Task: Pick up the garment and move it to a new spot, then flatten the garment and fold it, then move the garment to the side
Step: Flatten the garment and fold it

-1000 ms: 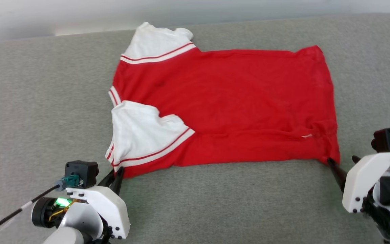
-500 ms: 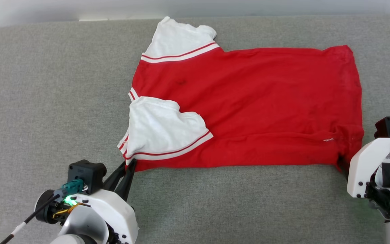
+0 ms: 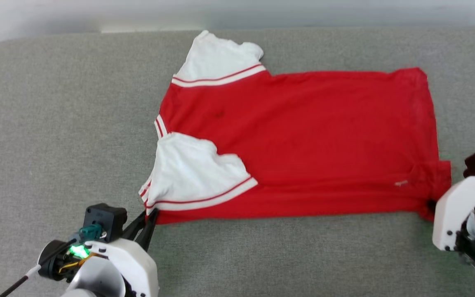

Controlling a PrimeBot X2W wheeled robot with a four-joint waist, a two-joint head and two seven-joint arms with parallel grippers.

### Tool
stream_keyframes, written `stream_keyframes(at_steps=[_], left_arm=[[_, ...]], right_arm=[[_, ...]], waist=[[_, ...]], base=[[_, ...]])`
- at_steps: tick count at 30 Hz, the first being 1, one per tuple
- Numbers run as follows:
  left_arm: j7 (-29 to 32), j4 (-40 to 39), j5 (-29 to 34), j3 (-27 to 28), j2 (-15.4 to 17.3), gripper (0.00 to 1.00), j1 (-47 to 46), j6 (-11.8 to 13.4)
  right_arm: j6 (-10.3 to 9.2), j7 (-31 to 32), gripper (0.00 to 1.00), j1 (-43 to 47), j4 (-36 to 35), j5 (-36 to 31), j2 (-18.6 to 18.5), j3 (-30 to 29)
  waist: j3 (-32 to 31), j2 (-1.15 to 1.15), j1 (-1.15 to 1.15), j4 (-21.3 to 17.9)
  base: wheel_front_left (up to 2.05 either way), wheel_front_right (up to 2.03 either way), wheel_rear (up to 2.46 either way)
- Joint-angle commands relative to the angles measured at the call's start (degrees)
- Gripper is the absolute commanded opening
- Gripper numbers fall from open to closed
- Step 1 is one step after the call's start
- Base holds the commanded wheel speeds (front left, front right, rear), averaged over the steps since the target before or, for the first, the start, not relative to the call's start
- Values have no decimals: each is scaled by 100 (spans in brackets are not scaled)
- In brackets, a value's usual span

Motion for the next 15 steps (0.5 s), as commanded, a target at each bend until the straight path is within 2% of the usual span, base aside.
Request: stream_keyframes(at_steps=[1,3,6,12,15], left_arm=[[4,43,-26,9,45,0,102,-6],[25,52,-85,-22,151,0,401,40],[67,25,-152,-68,233,0,705,91],[96,11,-360,-186,168,0,1180,132],[123,140,-403,-297,98,0,1273,63]], right_arm=[[-11,78,0,213,-23,41,-112,-22],[-12,301,0,578,-433,236,-354,-62],[-12,515,0,966,-779,365,-480,-142],[-12,833,0,1649,-1243,595,-488,-428],[-12,847,0,1851,-1281,607,-434,-402]], waist=[[-132,0,0,-37],[-369,0,0,-64],[-515,0,0,-75],[-592,0,0,-110],[-594,0,0,-137]], base=[[0,0,0],[0,0,0],[0,0,0],[0,0,0],[0,0,0]])
